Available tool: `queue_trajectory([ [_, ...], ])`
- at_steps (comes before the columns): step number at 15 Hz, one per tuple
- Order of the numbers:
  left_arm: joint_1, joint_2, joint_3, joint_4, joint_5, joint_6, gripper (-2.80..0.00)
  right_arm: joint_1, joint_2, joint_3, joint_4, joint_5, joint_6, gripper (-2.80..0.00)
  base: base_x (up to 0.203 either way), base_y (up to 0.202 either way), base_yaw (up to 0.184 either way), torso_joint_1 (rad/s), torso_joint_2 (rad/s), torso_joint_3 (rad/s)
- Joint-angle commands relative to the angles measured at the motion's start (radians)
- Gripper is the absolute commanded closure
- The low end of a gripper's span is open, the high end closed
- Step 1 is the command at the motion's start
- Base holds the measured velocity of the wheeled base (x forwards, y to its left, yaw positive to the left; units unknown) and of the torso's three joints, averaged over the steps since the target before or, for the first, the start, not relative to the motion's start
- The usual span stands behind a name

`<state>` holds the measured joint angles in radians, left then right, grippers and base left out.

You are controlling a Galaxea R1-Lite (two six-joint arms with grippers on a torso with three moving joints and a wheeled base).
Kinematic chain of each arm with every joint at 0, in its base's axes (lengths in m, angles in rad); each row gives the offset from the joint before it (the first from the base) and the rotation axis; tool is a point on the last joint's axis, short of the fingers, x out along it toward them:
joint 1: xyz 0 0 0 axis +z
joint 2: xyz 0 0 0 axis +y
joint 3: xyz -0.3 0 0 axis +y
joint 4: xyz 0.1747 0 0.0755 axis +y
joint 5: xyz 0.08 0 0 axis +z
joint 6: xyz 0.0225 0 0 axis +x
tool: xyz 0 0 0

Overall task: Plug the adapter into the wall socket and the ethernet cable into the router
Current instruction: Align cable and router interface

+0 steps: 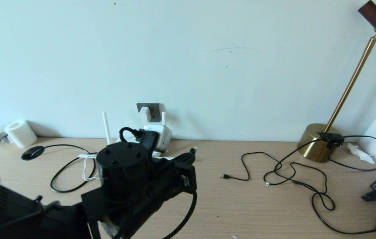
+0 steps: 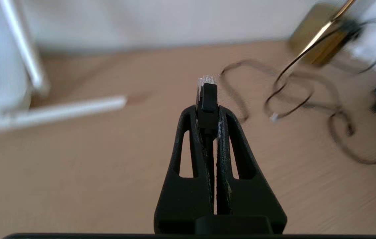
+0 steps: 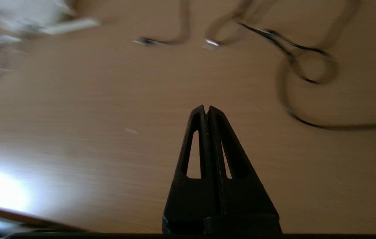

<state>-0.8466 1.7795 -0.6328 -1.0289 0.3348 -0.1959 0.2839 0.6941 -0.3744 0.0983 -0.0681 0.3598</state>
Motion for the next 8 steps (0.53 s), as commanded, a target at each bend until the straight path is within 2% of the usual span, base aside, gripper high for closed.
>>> queue_trajectory([
  [1, 0.001, 0.016, 0.069, -0.01, 0.012, -0.014, 0.0, -0.012, -0.102, 0.055, 0.007, -0.118, -0.027, 0.0, 0.0, 0.0, 0.0, 0.0, 0.0, 0.0],
  [2, 0.0, 0.015, 0.105, -0.011, 0.009, -0.018, 0.0, -0.059, -0.106, 0.062, 0.013, -0.169, -0.038, 0.0, 0.0, 0.0, 0.0, 0.0, 0.0, 0.0],
  [3, -0.003, 0.017, 0.149, -0.011, 0.001, -0.022, 0.0, -0.141, -0.109, 0.066, 0.018, -0.193, -0.055, 0.0, 0.0, 0.0, 0.0, 0.0, 0.0, 0.0],
  [5, -0.017, 0.011, 0.196, -0.022, -0.022, -0.023, 0.0, -0.301, -0.13, 0.075, 0.023, -0.213, -0.122, 0.0, 0.0, 0.0, 0.0, 0.0, 0.0, 0.0],
  [6, -0.016, -0.009, 0.203, -0.018, -0.014, -0.017, 0.0, -0.351, -0.167, 0.086, 0.024, -0.215, -0.167, 0.0, 0.0, 0.0, 0.0, 0.0, 0.0, 0.0],
  [8, 0.002, -0.067, 0.223, 0.016, 0.021, 0.014, 0.0, -0.364, -0.325, 0.125, 0.023, -0.191, -0.269, 0.0, 0.0, 0.0, 0.0, 0.0, 0.0, 0.0],
])
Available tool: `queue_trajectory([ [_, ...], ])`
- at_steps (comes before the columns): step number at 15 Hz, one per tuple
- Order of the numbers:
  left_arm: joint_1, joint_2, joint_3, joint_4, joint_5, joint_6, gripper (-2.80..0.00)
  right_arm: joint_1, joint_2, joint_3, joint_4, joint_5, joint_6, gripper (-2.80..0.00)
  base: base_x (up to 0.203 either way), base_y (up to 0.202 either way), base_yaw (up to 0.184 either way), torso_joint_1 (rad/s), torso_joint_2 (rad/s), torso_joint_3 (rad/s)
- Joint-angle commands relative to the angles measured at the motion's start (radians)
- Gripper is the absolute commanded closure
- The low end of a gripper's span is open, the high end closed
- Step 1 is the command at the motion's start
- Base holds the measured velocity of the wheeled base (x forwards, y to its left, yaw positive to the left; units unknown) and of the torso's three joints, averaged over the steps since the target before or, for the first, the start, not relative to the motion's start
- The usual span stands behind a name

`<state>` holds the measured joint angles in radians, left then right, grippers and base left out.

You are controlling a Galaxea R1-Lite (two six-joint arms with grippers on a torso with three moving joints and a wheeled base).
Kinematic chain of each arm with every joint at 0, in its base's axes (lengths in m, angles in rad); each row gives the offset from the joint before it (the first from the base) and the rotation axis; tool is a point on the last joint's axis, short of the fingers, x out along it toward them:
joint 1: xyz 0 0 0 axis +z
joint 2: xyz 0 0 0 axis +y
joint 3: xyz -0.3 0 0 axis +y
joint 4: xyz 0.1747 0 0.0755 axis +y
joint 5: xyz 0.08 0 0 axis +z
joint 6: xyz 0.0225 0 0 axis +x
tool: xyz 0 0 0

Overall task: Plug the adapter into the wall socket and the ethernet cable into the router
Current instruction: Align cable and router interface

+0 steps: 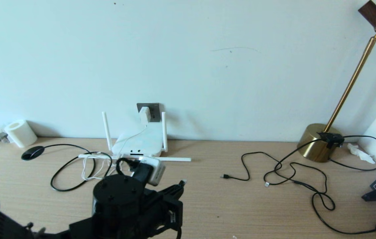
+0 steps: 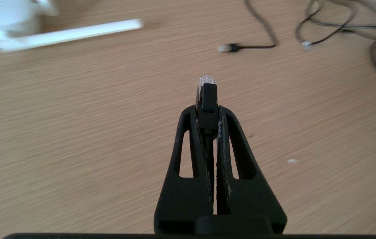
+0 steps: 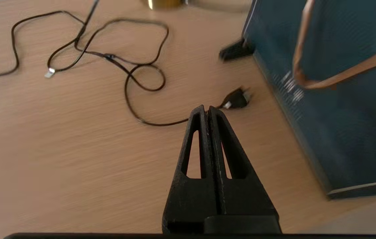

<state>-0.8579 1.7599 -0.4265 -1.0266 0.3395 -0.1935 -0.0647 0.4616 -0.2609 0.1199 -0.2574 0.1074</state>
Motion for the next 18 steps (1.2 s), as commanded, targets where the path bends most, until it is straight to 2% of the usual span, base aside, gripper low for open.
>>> queue_trajectory([
  [1, 0.057, -0.06, 0.031, 0.042, 0.041, 0.02, 0.0, -0.017, -0.157, 0.055, -0.009, 0.012, -0.066, 0.0, 0.0, 0.0, 0.0, 0.0, 0.0, 0.0],
  [2, 0.072, -0.065, 0.063, 0.049, 0.078, 0.016, 0.0, -0.018, -0.186, 0.128, -0.035, 0.029, -0.109, 0.0, 0.0, 0.0, 0.0, 0.0, 0.0, 0.0],
  [3, 0.076, -0.061, 0.086, 0.051, 0.148, -0.002, 0.0, -0.019, -0.187, 0.19, -0.071, 0.081, -0.141, 0.0, 0.0, 0.0, 0.0, 0.0, 0.0, 0.0],
  [4, 0.076, -0.048, 0.1, 0.052, 0.204, -0.041, 0.0, -0.019, -0.184, 0.213, -0.084, 0.189, -0.15, 0.0, 0.0, 0.0, 0.0, 0.0, 0.0, 0.0],
  [5, 0.076, -0.04, 0.118, 0.052, 0.212, -0.087, 0.0, -0.017, -0.18, 0.234, -0.086, 0.275, -0.165, 0.0, 0.0, 0.0, 0.0, 0.0, 0.0, 0.0],
  [7, 0.111, -0.035, 0.127, 0.053, 0.212, -0.12, 0.0, -0.004, -0.184, 0.249, -0.091, 0.279, -0.184, 0.0, 0.0, 0.0, 0.0, 0.0, 0.0, 0.0],
  [11, 0.298, 0.06, 0.09, 0.052, 0.197, -0.119, 0.0, -0.004, -0.184, 0.247, -0.091, 0.27, -0.135, 0.0, 0.0, 0.0, 0.0, 0.0, 0.0, 0.0],
  [13, 0.368, 0.097, 0.063, 0.051, 0.174, -0.117, 0.0, -0.004, -0.184, 0.247, -0.091, 0.267, -0.112, 0.0, 0.0, 0.0, 0.0, 0.0, 0.0, 0.0],
  [15, 0.41, 0.135, 0.051, 0.05, 0.121, -0.107, 0.0, -0.004, -0.184, 0.243, -0.085, 0.245, -0.104, 0.0, 0.0, 0.0, 0.0, 0.0, 0.0, 0.0],
  [18, 0.439, 0.182, -0.004, 0.048, 0.115, -0.1, 0.0, -0.004, -0.182, 0.244, -0.083, 0.251, -0.132, 0.0, 0.0, 0.0, 0.0, 0.0, 0.0, 0.0],
])
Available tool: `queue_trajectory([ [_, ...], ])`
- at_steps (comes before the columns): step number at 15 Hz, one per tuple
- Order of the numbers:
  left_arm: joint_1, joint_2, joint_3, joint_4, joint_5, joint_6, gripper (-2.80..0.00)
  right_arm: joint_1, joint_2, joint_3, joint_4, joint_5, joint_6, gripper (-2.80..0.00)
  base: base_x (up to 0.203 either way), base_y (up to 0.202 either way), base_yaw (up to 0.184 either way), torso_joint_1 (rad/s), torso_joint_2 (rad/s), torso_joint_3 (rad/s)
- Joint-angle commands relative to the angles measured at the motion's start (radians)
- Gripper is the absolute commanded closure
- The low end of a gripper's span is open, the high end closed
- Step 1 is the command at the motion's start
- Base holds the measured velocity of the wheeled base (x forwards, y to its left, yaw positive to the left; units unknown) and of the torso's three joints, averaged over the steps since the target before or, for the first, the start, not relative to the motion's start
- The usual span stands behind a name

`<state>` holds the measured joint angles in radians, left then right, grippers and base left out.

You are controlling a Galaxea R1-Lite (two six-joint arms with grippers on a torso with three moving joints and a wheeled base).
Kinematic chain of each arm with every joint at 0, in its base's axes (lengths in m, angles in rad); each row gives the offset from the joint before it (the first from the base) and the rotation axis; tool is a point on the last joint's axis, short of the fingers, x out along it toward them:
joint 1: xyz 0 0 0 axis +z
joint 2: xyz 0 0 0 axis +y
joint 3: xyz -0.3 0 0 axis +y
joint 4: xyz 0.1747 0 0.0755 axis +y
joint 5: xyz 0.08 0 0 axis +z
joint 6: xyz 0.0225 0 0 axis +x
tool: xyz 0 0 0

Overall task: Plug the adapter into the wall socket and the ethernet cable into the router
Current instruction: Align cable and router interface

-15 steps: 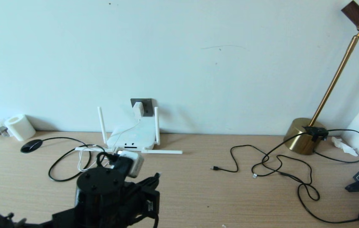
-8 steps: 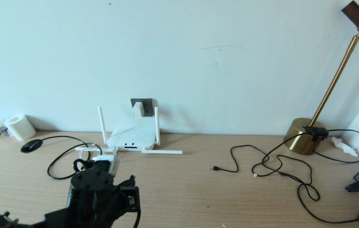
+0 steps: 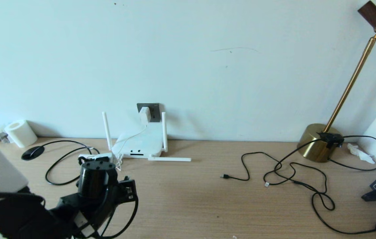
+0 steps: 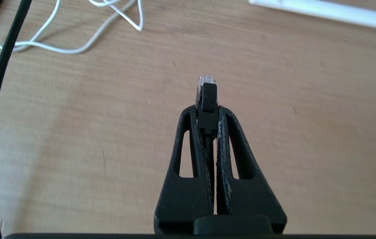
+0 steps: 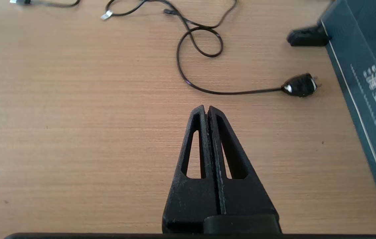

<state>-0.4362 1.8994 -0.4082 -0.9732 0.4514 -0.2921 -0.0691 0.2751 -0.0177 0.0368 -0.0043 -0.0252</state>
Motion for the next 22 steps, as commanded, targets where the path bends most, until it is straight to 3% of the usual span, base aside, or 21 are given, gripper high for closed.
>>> queue_trajectory([
  [1, 0.025, 0.051, -0.029, -0.005, 0.003, -0.001, 0.0, 0.0, 0.004, 0.001, 0.0, 0.014, -0.027, 0.0, 0.0, 0.0, 0.0, 0.0, 0.0, 0.0],
  [6, 0.074, 0.122, -0.078, -0.032, -0.015, 0.008, 0.0, 0.074, 0.065, -0.001, 0.006, 0.02, -0.028, 0.0, 0.0, 0.0, 0.0, 0.0, 0.0, 0.0],
  [10, 0.079, 0.176, -0.096, -0.086, -0.025, 0.012, 0.0, 0.075, -0.226, 0.0, 0.003, 0.022, -0.051, 0.0, 0.0, 0.0, 0.0, 0.0, 0.0, 0.0],
  [12, 0.079, 0.214, -0.099, -0.142, -0.031, 0.026, 0.0, 0.075, -0.276, 0.002, -0.003, 0.02, -0.025, 0.0, 0.0, 0.0, 0.0, 0.0, 0.0, 0.0],
  [14, 0.09, 0.237, -0.082, -0.231, -0.079, 0.037, 0.0, 0.075, -0.275, 0.001, -0.005, 0.018, -0.009, 0.0, 0.0, 0.0, 0.0, 0.0, 0.0, 0.0],
  [19, 0.151, 0.321, -0.062, -0.445, -0.092, 0.223, 0.0, 0.075, -0.275, 0.002, -0.005, 0.018, -0.007, 0.0, 0.0, 0.0, 0.0, 0.0, 0.0, 0.0],
  [22, 0.183, 0.36, -0.06, -0.538, -0.093, 0.252, 0.0, 0.075, -0.275, 0.002, -0.005, 0.018, -0.007, 0.0, 0.0, 0.0, 0.0, 0.0, 0.0, 0.0],
])
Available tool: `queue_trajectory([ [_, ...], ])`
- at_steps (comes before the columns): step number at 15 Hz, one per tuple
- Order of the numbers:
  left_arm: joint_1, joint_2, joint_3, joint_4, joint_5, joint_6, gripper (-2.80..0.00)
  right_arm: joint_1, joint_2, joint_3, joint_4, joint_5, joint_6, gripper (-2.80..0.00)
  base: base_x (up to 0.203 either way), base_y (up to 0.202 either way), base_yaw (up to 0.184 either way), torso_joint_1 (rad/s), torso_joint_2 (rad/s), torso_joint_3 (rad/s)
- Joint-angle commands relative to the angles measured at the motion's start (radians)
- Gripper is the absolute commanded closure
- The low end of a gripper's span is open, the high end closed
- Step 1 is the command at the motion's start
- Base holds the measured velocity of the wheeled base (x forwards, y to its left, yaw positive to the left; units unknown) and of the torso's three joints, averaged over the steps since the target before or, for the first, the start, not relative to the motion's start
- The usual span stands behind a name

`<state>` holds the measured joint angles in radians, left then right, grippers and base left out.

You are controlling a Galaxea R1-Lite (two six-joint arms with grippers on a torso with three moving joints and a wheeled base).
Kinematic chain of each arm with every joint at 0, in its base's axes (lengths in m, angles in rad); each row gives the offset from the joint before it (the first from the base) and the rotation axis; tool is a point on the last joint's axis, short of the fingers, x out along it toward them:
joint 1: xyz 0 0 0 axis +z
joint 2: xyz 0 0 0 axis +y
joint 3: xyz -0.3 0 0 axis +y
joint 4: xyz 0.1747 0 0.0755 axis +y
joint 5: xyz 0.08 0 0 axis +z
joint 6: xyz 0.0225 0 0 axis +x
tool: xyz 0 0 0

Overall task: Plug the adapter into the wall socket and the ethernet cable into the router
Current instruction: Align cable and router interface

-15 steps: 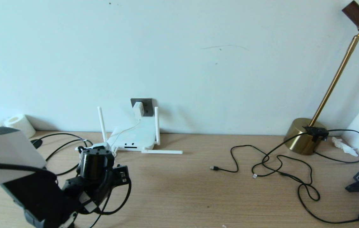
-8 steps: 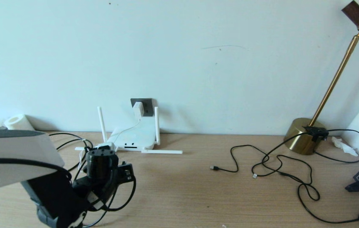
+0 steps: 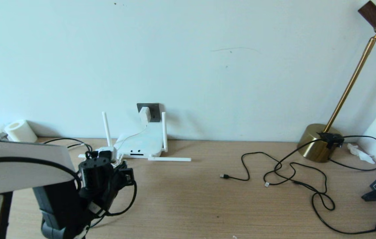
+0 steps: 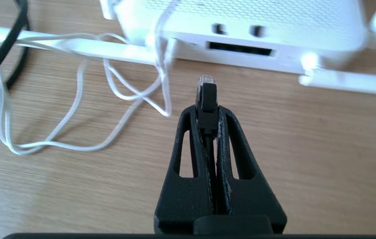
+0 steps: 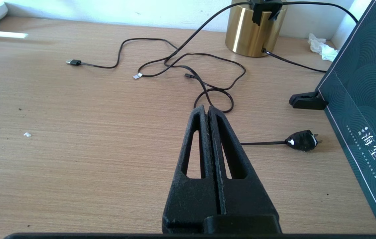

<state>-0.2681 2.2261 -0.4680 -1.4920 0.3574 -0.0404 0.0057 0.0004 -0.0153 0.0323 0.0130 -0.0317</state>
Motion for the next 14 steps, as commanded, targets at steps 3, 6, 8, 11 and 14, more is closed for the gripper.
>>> queue_trajectory([
  [3, 0.02, 0.033, -0.005, -0.019, -0.026, 0.007, 0.0, 0.0, 0.0, 0.0, 0.0, 0.001, -0.001, 0.0, 0.0, 0.0, 0.0, 0.0, 0.0, 0.0],
  [6, 0.028, 0.054, -0.001, -0.023, -0.117, -0.014, 0.0, 0.0, 0.0, 0.0, 0.0, 0.001, -0.001, 0.0, 0.0, 0.0, 0.0, 0.0, 0.0, 0.0],
  [8, 0.023, 0.058, -0.015, -0.024, -0.137, -0.019, 0.0, 0.0, 0.0, 0.0, 0.0, 0.001, -0.001, 0.0, 0.0, 0.0, 0.0, 0.0, 0.0, 0.0],
  [11, 0.017, 0.07, -0.01, -0.025, -0.138, -0.022, 0.0, 0.0, 0.0, -0.001, 0.0, 0.001, -0.001, 0.0, 0.0, 0.0, 0.0, 0.0, 0.0, 0.0],
  [14, 0.017, 0.069, -0.02, -0.028, -0.151, -0.022, 0.0, 0.0, 0.001, 0.0, 0.0, 0.001, -0.001, 0.0, 0.0, 0.0, 0.0, 0.0, 0.0, 0.0],
])
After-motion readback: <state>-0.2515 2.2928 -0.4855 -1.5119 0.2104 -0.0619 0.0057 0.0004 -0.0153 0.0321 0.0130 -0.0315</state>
